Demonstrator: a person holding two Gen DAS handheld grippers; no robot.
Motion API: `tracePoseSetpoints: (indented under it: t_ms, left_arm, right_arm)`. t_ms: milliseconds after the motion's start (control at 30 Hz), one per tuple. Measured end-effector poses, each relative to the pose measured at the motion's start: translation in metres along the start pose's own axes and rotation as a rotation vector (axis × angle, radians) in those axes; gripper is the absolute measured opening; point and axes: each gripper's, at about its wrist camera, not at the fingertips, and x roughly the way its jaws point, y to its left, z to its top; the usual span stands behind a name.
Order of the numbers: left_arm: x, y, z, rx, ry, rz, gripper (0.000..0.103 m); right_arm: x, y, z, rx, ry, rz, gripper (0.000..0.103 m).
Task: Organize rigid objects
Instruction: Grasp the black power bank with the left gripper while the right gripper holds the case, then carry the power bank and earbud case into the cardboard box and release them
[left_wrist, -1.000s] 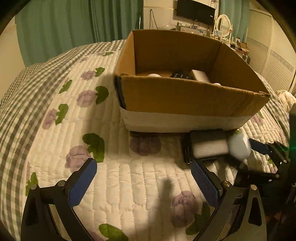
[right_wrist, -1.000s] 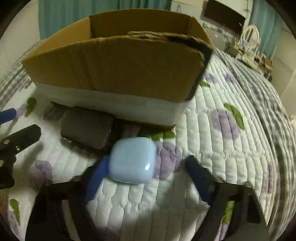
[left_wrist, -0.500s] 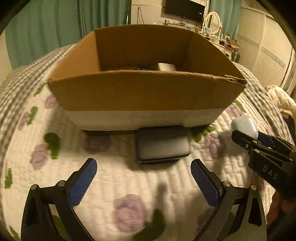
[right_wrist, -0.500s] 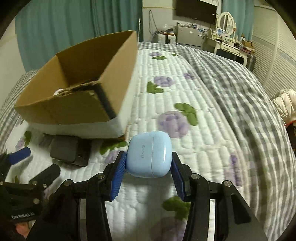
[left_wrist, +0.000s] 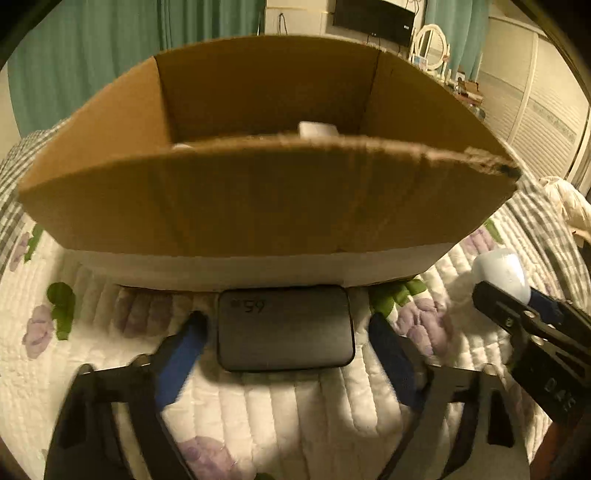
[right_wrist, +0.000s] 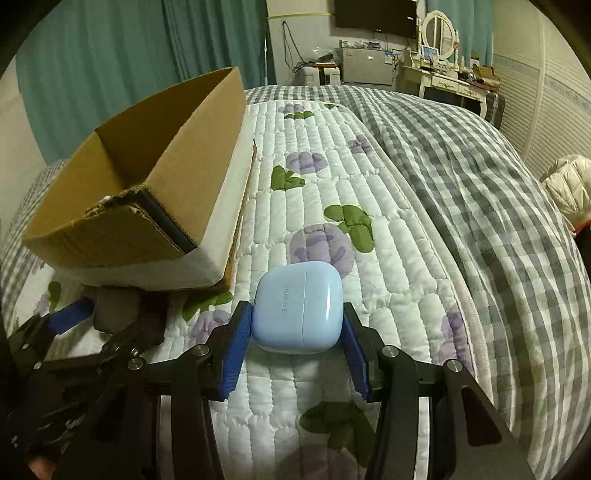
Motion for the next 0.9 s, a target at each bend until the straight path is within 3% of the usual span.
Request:
tracePoseSetpoints:
  t_ms: [33, 433, 900]
  left_arm:
    - [0.003, 0.000, 0.000, 0.000, 0.010, 0.006, 0.069]
    - [-0.019, 0.009, 0.001, -0.008, 0.014, 0.000, 0.068]
    - [-0.136, 0.014, 0.017, -0.012, -0.085, -0.054, 0.068]
  right_arm:
    - [0.000, 0.001, 0.000, -0.004, 0.000, -0.002, 0.047]
    - [-0.016, 0.009, 0.004, -0.042, -0.013, -0.031, 0.047]
    - [-0.119, 0.039, 0.011, -0.126, -0.073, -0.052, 0.047]
